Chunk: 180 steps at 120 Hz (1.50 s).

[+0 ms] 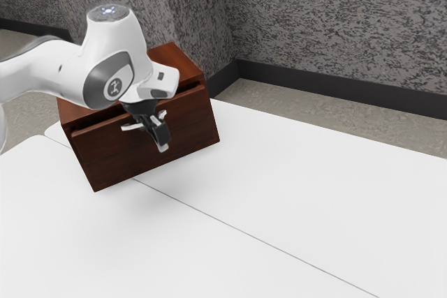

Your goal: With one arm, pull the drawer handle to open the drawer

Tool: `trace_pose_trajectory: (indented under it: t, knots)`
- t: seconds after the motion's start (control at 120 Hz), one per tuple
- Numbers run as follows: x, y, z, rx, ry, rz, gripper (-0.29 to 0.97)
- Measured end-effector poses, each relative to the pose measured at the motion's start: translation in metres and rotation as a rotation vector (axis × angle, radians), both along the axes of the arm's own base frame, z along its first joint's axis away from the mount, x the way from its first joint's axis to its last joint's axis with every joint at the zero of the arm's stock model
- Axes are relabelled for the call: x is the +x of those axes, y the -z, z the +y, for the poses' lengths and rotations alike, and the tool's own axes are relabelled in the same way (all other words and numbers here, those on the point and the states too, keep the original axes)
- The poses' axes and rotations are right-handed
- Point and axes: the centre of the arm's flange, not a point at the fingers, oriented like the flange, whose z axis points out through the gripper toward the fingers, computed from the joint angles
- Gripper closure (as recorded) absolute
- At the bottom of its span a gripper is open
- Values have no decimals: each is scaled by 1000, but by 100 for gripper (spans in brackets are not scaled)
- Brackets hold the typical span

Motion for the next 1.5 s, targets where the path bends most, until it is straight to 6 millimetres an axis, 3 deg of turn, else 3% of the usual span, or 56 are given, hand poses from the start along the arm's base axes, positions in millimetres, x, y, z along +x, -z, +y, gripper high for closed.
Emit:
trace_pose_trajectory:
  t: [0.233,0.625,0.992,1.333,1.5]
  knots:
    - [-5,-4,-7,4,9,-16,19]
    - [-10,-1,-22,0,17,-22,11]
    - [-16,-5,-31,0,6,-38,19]
    - [-19,-3,-34,-10,-6,-38,15]
    - [-22,-5,-43,-10,-6,-43,19]
